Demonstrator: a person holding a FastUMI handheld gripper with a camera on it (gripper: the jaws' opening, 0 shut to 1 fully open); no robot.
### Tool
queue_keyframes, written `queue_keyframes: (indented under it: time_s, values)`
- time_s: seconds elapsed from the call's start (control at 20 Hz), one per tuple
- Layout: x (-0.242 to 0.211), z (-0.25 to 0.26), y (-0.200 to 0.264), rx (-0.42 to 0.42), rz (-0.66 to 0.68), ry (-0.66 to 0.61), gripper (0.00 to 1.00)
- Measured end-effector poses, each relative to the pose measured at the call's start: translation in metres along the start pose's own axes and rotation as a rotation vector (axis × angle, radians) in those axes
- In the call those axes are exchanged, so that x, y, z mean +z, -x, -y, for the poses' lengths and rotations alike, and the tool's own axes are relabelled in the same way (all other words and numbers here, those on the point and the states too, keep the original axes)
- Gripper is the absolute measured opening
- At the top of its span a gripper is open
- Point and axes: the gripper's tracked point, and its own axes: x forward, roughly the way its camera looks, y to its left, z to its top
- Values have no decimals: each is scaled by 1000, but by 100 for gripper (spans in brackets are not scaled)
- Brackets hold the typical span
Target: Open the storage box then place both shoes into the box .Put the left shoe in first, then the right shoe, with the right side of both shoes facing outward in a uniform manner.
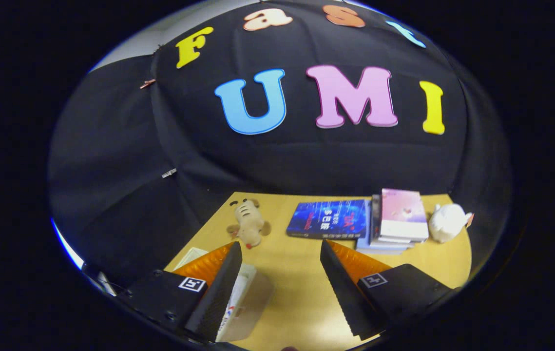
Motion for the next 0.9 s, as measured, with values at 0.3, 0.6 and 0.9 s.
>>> queue_keyframes:
  time_s: [0.3, 0.6, 0.9]
  values:
    - [35, 71, 39, -89, 125, 161, 99]
    - [44, 123, 80, -96, 218, 245, 96]
    - [45, 155, 102, -83, 265, 251, 98]
